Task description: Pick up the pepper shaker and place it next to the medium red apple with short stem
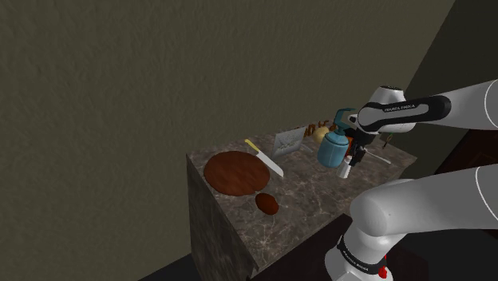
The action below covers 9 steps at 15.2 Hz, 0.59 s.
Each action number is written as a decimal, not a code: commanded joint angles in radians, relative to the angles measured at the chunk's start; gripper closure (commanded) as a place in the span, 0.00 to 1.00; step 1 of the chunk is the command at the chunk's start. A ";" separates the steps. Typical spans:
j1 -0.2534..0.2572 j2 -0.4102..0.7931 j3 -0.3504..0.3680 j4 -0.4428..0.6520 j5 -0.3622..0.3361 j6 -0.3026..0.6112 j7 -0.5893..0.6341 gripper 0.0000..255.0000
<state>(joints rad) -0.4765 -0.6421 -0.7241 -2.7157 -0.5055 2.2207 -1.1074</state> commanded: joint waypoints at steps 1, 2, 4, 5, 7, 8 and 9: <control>-0.004 -0.027 0.020 0.017 0.008 -0.044 0.000 0.00; -0.008 -0.051 0.039 0.035 0.018 -0.087 -0.001 0.00; -0.011 -0.087 0.071 0.071 0.035 -0.160 -0.003 0.00; -0.011 -0.087 0.071 0.071 0.035 -0.160 -0.003 0.00; -0.011 -0.087 0.071 0.071 0.035 -0.160 -0.003 0.00; -0.011 -0.087 0.071 0.071 0.035 -0.160 -0.003 0.00; -0.011 -0.087 0.071 0.071 0.035 -0.160 -0.003 0.00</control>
<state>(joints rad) -0.4873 -0.7284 -0.6539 -2.6450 -0.4703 2.0621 -1.1107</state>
